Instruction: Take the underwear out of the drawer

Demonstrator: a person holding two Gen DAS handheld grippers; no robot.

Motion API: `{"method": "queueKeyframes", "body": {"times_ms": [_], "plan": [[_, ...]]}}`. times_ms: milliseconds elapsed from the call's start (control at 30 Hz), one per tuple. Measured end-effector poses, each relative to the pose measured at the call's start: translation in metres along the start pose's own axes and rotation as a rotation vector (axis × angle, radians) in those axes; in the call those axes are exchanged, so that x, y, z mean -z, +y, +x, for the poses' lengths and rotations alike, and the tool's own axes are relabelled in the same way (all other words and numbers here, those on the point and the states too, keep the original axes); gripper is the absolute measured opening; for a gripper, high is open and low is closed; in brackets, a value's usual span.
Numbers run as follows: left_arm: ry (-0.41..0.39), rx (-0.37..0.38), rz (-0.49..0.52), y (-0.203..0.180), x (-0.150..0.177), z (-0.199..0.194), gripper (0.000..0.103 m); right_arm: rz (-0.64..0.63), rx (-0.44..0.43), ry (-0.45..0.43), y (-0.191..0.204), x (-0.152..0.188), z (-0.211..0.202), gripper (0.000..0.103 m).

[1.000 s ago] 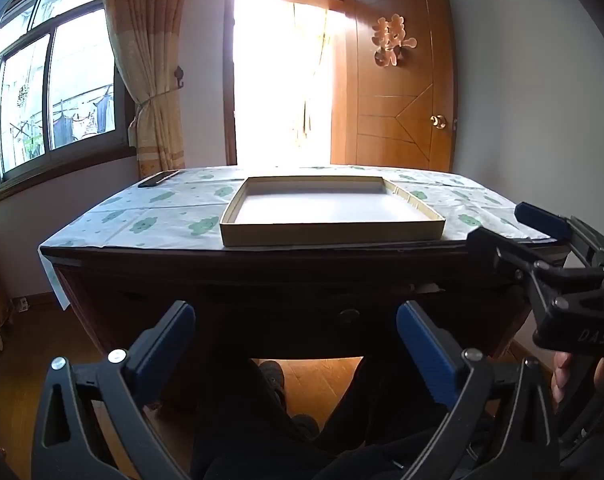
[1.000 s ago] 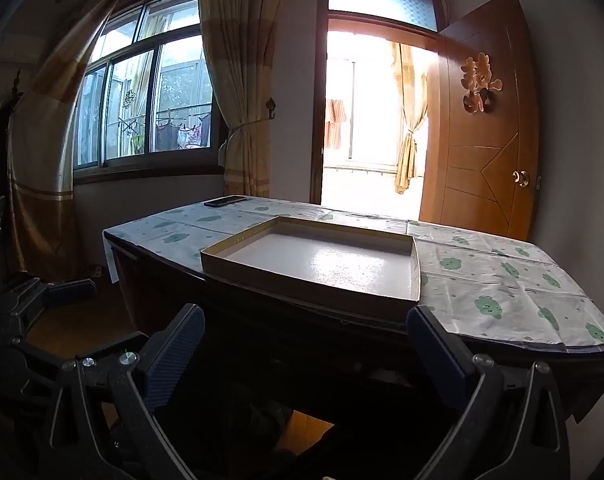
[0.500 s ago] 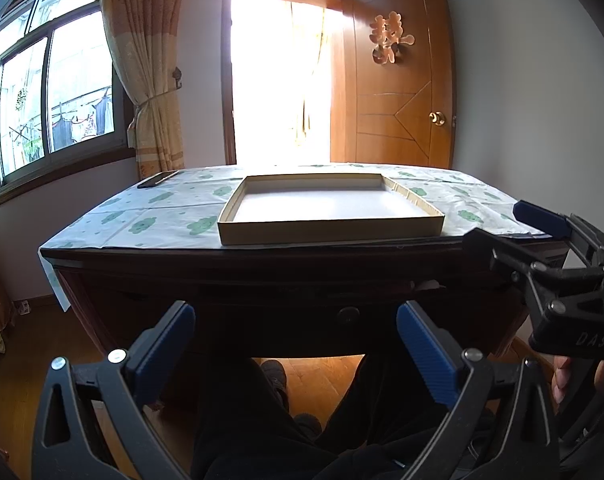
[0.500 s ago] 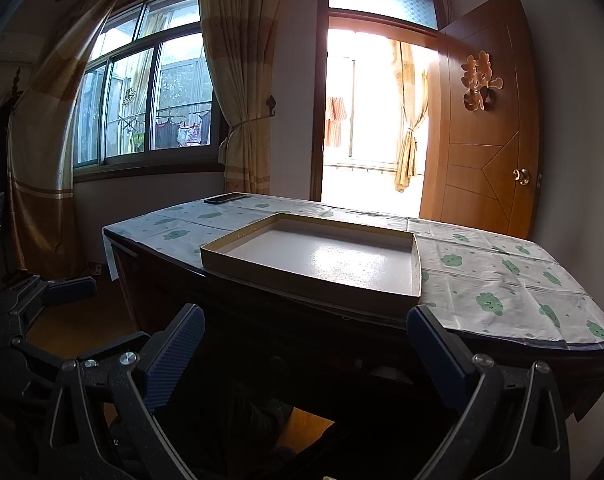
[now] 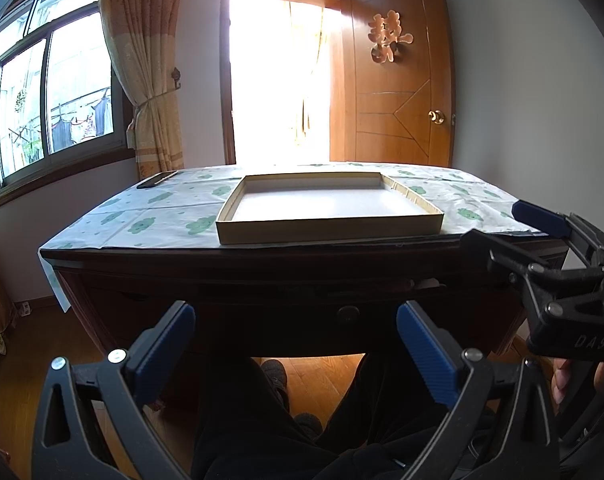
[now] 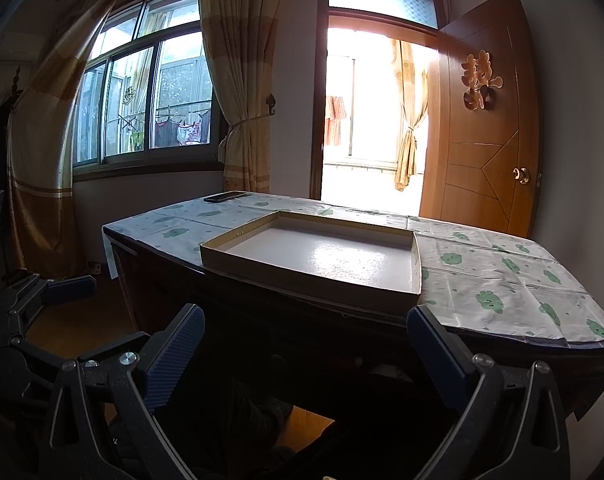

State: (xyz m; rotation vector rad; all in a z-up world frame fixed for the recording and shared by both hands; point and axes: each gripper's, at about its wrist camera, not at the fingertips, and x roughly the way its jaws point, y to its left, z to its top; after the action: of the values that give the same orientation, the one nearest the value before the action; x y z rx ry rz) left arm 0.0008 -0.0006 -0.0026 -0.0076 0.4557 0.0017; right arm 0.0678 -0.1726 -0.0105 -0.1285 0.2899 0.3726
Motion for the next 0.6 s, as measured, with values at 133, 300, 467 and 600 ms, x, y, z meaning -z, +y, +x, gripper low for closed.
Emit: {"method": "queueKeyframes", "body": {"times_ms": [133, 300, 467, 600], "plan": [[-0.001, 0.0, 0.001, -0.0001, 0.0002, 0.0, 0.103, -0.003, 0.001, 0.001, 0.0008, 0.0009, -0.0005, 0.102], [0.0, -0.001, 0.001, -0.0002, 0.0007, 0.0002, 0.103, -0.004, 0.001, 0.002, 0.0014, 0.001, -0.0006, 0.102], [0.0, 0.0, 0.002, -0.0006, 0.0007, 0.0003, 0.103, -0.005, 0.001, 0.004, 0.002, 0.0013, -0.0008, 0.102], [0.001, 0.0, 0.002, -0.0005, 0.0017, 0.0006, 0.103, -0.008, 0.003, 0.003, 0.0023, 0.0014, -0.0009, 0.102]]}}
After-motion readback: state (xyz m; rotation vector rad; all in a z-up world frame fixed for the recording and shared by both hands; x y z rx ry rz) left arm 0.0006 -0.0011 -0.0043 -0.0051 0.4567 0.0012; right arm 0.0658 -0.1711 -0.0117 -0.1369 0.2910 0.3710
